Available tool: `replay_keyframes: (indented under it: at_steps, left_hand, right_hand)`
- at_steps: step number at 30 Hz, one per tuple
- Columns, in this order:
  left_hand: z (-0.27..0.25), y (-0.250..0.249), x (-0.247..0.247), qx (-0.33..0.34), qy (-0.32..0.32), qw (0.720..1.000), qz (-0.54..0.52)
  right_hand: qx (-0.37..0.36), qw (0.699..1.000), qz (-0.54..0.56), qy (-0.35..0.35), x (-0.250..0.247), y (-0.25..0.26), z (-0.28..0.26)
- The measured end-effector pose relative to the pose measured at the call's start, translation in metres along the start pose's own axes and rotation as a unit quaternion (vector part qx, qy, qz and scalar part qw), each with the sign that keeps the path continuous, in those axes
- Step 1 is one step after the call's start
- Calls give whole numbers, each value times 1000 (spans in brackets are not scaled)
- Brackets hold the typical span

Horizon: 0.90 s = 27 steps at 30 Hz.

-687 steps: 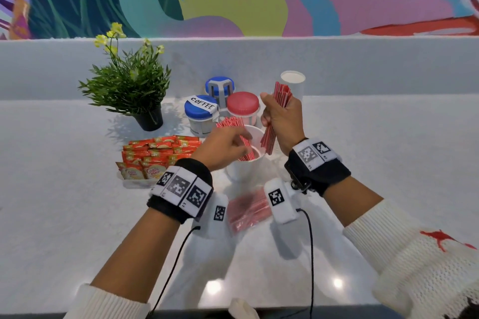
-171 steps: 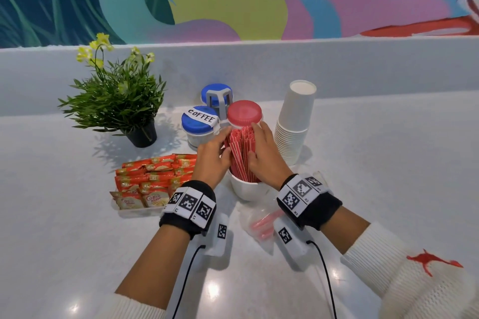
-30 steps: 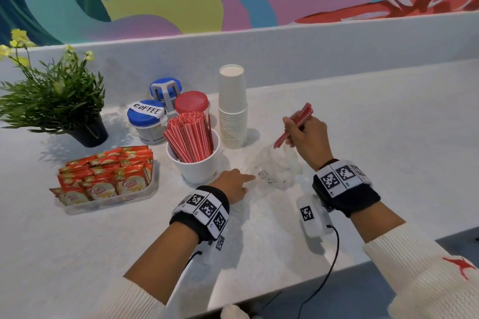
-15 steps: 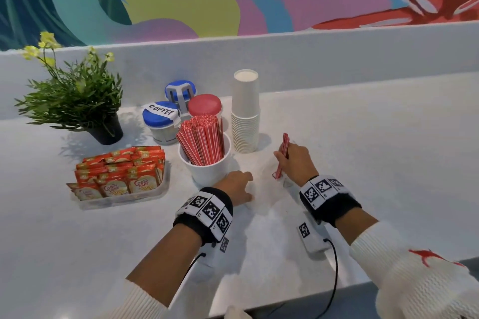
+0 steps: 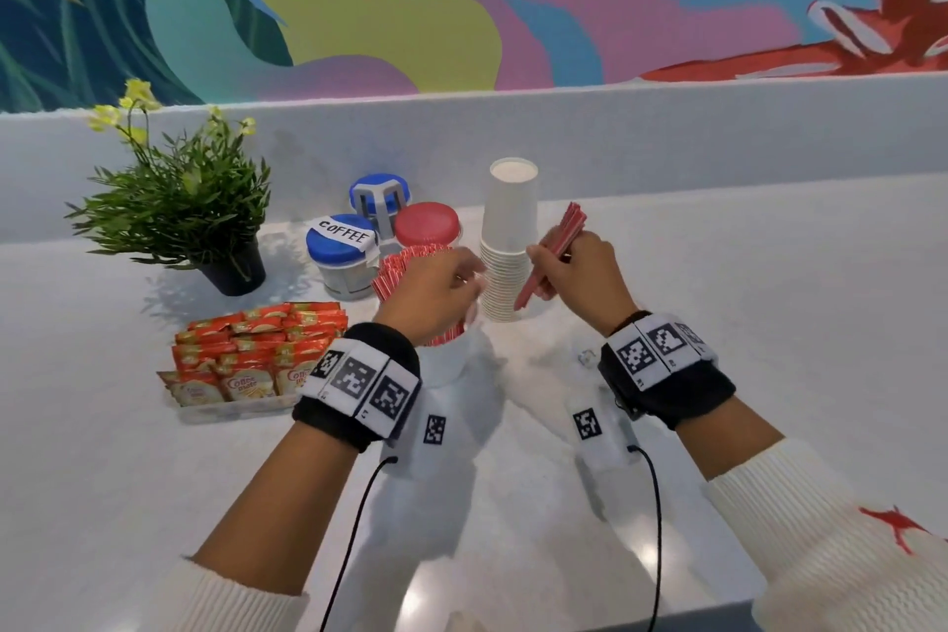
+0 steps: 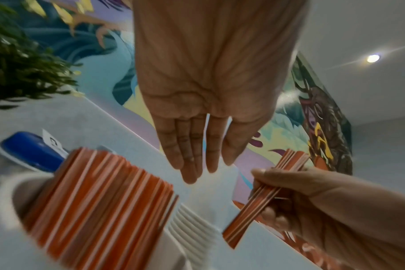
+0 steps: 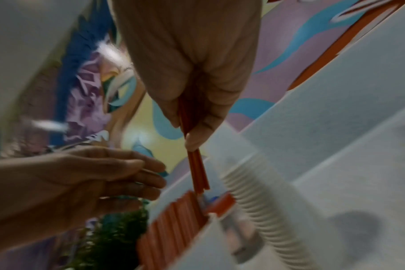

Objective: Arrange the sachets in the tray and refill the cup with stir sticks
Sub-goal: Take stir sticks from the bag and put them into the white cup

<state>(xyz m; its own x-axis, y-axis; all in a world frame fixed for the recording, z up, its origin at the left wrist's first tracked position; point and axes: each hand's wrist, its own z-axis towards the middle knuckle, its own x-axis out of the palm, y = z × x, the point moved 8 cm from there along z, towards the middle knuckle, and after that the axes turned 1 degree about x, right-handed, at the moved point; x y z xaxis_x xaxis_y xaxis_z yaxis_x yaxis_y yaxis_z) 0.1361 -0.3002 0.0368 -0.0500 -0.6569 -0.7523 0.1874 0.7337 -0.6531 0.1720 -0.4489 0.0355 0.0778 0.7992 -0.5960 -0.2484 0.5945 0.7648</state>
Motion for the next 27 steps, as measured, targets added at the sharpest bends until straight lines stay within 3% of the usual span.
replay_keyframes:
  at_steps: [3, 6, 10, 13, 18, 22, 25, 27]
  left_hand:
    - [0, 13, -35, -23, -71, 997, -25]
    - [-7, 33, -59, -52, -135, 987, -63]
    - [-14, 67, -67, -103, -170, 975, -102]
    - [-17, 88, -62, -147, -168, 968, -113]
    - [-16, 114, -47, -189, -130, 955, -189]
    - [-15, 116, -35, -188, -109, 944, -247]
    - [-14, 98, -35, -149, -91, 959, -224]
    - [-11, 94, -31, -138, -75, 972, -177]
  right_hand:
    - [-40, 997, 66, 24, 17, 40, 6]
    - [-45, 990, 93, 93, 52, 60, 9]
    - [-43, 980, 19, 192, 110, 64, 5]
    - [-51, 969, -100, 222, 142, 56, 1]
    - [-44, 962, -153, 222, 153, 52, 0]
    - [-30, 976, -30, 215, 141, 58, 1]
    - [-20, 988, 67, 138, 116, 59, 8]
    - [-23, 997, 52, 55, 97, 55, 13]
